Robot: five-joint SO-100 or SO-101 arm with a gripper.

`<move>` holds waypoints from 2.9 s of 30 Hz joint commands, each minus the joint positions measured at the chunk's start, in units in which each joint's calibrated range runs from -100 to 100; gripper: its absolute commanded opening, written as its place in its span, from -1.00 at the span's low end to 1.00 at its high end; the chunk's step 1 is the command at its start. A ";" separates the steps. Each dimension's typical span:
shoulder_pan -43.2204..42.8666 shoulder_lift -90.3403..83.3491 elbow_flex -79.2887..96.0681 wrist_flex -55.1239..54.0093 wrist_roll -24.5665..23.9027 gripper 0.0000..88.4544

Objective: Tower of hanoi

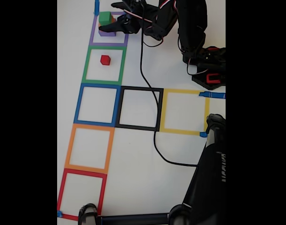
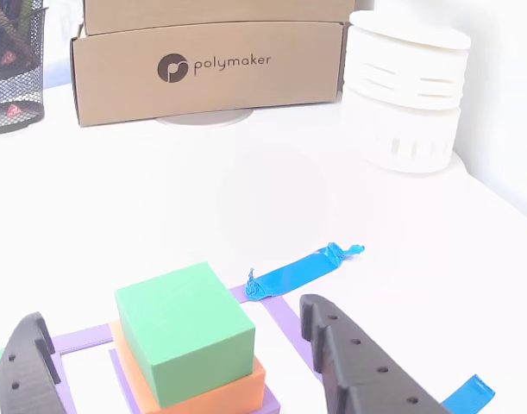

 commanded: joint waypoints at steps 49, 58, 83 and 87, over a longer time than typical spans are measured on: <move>-4.55 11.51 -6.57 -7.67 0.00 -0.54; -5.03 10.55 -5.48 -7.51 0.00 -0.76; -13.94 -21.67 5.61 13.54 0.00 -0.88; -15.57 -36.29 6.34 28.28 0.00 -0.88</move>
